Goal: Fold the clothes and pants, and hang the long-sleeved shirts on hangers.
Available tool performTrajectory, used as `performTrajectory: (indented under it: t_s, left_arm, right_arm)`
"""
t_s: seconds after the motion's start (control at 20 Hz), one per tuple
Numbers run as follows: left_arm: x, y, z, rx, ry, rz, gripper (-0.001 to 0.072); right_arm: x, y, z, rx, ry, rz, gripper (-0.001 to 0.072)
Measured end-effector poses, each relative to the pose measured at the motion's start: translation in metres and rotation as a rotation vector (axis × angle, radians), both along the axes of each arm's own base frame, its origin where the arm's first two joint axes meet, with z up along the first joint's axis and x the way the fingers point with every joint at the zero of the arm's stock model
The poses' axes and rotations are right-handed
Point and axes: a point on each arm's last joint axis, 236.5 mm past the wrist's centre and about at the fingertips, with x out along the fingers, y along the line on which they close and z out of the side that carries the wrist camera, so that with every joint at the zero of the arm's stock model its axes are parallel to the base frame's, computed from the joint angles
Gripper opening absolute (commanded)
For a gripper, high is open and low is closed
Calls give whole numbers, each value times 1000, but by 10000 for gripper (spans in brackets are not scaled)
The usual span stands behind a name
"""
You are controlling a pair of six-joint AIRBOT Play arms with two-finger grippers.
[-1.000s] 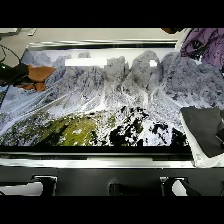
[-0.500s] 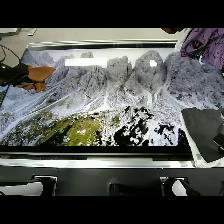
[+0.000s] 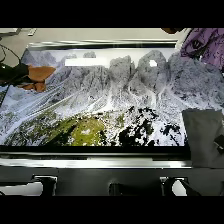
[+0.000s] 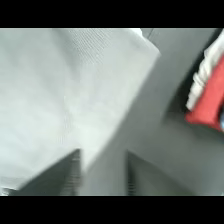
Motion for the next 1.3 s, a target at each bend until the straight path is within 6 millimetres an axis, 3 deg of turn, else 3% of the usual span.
performTrajectory:
  t_s: [0.1,0.2,0.3,0.45,0.55,0.7,0.85,1.0,1.3]
  left_arm:
    - [2,0,1,1,-9,2,20]
    - [6,1,2,1,-25,5,20]
    - [11,0,4,10,-55,-7,19]
    - [17,-8,4,28,-99,-50,19]
    - [15,-16,-1,50,-120,-84,19]
    - [2,-26,-12,100,-139,-119,19]
    - [-14,-34,-17,134,-179,-145,20]
    - [-27,-35,-22,155,-187,-159,23]
    - [-39,-36,-28,162,-164,-173,22]
  right_arm:
    - [29,7,2,34,-118,71,127]
    - [77,25,10,74,-287,198,33]
    - [127,56,23,102,-430,368,33]
    - [186,128,39,144,-554,651,32]
    - [207,185,41,183,-583,828,33]
    - [215,258,41,235,-592,1040,33]
    - [211,300,41,265,-592,1160,34]
    - [209,313,42,263,-588,1210,34]
    - [208,319,43,258,-585,1238,34]
